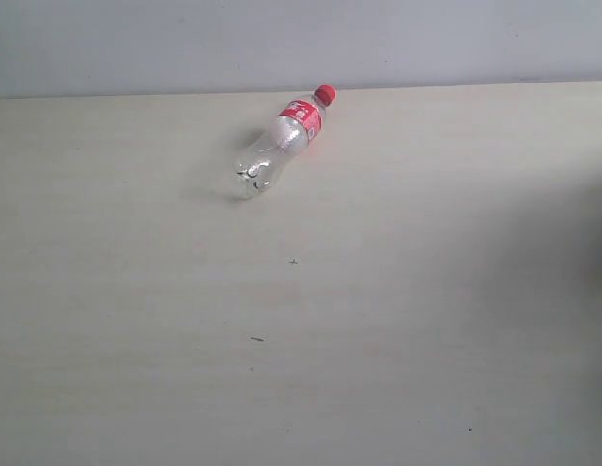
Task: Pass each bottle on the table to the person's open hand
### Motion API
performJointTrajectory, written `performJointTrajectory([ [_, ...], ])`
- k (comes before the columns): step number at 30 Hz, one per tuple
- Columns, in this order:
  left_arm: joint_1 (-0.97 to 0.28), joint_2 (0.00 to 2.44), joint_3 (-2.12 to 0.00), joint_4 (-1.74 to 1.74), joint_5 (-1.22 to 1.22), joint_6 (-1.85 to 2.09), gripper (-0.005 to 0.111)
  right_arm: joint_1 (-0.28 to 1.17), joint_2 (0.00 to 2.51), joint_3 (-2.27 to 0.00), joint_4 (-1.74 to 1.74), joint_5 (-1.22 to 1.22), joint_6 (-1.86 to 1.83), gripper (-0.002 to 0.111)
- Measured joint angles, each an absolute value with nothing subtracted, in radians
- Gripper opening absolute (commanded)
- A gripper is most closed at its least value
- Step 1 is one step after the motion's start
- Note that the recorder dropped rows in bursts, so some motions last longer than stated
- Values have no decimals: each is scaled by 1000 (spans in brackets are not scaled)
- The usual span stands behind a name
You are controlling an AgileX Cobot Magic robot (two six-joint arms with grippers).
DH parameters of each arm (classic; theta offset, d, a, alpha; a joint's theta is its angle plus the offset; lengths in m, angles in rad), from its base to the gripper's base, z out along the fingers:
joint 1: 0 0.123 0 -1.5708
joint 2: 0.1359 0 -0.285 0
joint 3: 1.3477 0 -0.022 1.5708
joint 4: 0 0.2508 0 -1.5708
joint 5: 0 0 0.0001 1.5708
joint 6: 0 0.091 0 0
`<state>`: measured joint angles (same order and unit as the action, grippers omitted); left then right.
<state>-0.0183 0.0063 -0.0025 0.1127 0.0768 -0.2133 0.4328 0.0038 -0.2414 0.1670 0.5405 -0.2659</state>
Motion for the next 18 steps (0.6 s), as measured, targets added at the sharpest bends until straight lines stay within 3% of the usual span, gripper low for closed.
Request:
performJointTrajectory([
  [18,-18,6,-3,113,77,-213,0,433,4,-168,0,489,-224,0],
])
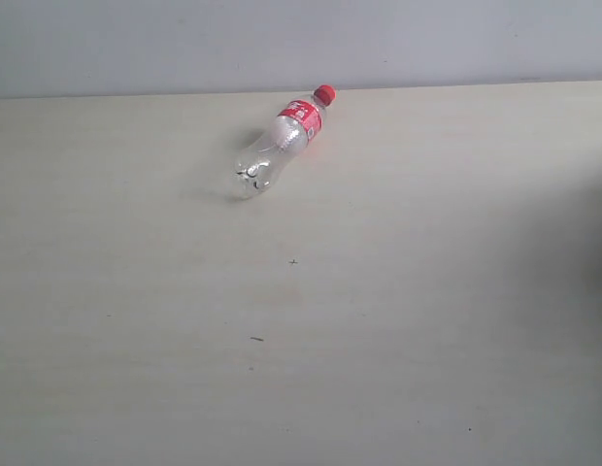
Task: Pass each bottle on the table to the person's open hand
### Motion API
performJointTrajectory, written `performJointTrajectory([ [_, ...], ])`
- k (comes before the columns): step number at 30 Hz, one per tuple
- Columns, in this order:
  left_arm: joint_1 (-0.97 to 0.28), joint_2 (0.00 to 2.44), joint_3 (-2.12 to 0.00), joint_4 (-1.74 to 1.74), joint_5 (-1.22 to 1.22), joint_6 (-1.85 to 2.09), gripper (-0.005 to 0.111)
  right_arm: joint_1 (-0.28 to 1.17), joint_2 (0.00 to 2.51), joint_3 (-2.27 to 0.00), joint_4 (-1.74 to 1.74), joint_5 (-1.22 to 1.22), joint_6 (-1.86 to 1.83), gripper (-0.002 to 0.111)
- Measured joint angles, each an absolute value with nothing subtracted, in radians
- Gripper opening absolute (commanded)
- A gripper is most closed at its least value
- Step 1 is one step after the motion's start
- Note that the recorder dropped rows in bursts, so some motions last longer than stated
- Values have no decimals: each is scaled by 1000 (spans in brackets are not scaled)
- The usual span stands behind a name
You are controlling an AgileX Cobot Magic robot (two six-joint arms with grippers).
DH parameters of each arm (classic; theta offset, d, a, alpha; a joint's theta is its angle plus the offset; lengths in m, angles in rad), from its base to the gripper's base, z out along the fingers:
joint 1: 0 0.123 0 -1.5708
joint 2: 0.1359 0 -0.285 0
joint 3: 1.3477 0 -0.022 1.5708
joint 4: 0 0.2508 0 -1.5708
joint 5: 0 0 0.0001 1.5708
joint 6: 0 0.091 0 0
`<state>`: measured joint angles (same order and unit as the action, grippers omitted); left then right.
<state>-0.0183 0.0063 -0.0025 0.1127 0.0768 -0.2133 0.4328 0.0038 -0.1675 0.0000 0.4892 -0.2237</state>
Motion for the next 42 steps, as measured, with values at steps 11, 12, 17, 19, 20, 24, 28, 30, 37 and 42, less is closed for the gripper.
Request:
performJointTrajectory([
  [11,-18,6,-3,113,77,-213,0,433,4,-168,9,482,-224,0],
  [12,-18,6,-3,113,77,-213,0,433,4,-168,9,482,-221,0],
  [17,-18,6,-3,113,79,-213,0,433,4,-168,9,482,-221,0],
  [19,-18,6,-3,113,79,-213,0,433,4,-168,9,482,-221,0],
  [20,-18,6,-3,113,79,-213,0,433,4,-168,11,482,-221,0],
  [24,-18,6,-3,113,79,-213,0,368,4,-168,20,482,-219,0],
  [28,-18,6,-3,113,79,-213,0,309,4,-168,38,478,-208,0],
  [30,-18,6,-3,113,79,-213,0,284,4,-168,47,461,-202,0],
  [37,-18,6,-3,113,79,-213,0,208,4,-165,49,376,-159,0],
  [42,-18,6,-3,113,79,-213,0,204,4,-80,49,202,-146,0],
])
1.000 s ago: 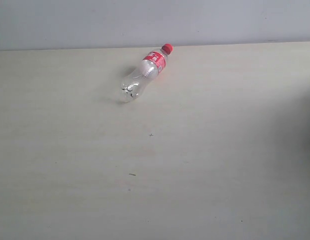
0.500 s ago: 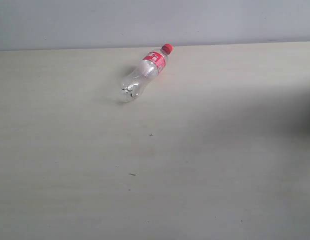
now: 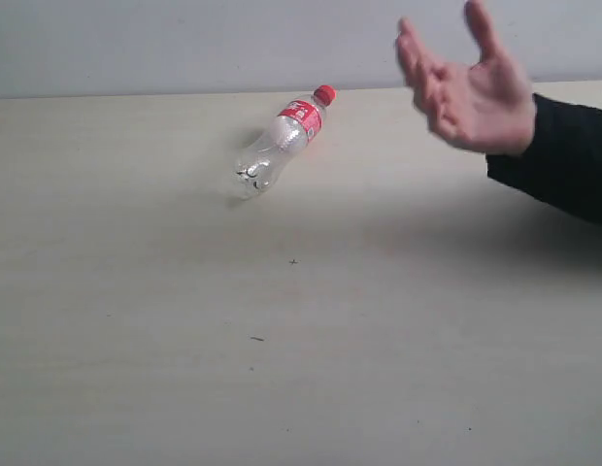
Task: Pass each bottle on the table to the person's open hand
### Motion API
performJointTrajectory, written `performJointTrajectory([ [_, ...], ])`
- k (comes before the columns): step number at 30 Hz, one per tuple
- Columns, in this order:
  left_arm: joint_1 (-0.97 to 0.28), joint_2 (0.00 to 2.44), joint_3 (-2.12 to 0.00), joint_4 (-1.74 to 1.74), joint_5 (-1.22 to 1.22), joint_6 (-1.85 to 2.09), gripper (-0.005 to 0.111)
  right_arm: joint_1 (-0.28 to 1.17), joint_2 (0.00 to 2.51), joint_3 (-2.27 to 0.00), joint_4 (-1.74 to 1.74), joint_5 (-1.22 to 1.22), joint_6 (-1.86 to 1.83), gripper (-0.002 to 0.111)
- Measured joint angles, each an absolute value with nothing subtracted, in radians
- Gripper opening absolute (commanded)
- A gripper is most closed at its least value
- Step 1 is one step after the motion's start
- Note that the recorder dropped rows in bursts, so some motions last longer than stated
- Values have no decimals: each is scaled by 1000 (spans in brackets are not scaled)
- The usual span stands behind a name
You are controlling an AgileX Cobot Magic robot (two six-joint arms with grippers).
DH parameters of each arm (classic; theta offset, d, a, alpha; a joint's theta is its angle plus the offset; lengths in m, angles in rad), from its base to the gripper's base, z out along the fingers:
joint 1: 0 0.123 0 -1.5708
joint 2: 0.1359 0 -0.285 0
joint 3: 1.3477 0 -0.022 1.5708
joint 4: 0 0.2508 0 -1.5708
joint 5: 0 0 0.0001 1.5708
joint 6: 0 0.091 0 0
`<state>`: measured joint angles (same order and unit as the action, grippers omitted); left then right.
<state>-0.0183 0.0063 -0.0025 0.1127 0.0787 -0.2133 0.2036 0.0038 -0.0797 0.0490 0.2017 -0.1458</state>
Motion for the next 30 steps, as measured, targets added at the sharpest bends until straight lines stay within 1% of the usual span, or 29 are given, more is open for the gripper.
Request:
performJointTrajectory([
  [2,-18,6,-3,113,79,-213,0,204,4,-34,49,146,-143,0],
  [5,-18,6,-3,113,79,-213,0,204,4,-4,51,134,-136,0],
  [30,-18,6,-3,113,77,-213,0,204,4,-4,51,138,-135,0],
])
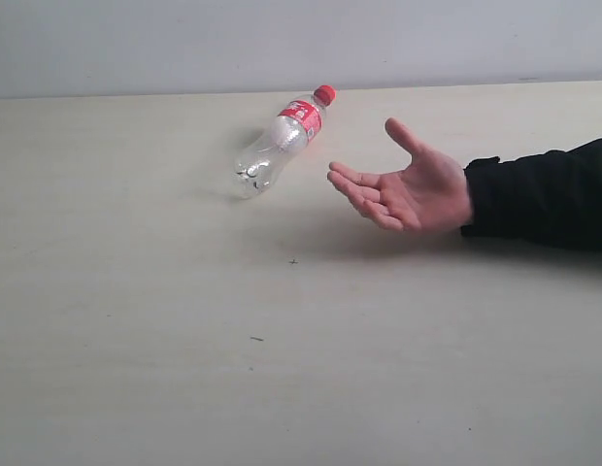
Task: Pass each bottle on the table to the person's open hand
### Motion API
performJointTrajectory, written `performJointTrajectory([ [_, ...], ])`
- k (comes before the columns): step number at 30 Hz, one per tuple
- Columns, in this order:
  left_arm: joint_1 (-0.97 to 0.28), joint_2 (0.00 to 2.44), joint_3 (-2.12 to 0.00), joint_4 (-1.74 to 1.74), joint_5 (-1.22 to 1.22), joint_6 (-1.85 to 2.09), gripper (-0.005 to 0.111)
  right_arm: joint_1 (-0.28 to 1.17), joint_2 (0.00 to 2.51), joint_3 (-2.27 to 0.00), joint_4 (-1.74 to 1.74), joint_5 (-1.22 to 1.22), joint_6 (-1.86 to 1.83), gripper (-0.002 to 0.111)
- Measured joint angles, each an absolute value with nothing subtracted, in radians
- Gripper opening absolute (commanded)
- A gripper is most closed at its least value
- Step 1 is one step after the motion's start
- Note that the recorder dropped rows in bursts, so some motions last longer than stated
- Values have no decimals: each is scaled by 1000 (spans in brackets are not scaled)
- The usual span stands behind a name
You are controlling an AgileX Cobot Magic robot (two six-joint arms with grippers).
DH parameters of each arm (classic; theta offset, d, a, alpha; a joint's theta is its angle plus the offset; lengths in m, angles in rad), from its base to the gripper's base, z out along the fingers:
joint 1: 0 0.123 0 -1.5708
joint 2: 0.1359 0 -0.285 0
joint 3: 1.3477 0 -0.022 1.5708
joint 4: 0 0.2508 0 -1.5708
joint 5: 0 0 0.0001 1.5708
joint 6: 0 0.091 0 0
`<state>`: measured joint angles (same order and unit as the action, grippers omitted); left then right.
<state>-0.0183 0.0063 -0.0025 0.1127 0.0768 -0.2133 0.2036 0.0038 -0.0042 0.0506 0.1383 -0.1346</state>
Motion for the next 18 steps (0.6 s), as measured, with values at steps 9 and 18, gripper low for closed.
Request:
performJointTrajectory([
  [9,-18,6,0,86,-60,-413,0,204,4,-4,51,138,-135,0],
  [18,-18,6,0,82,-131,-539,0,204,4,-4,51,138,-135,0],
])
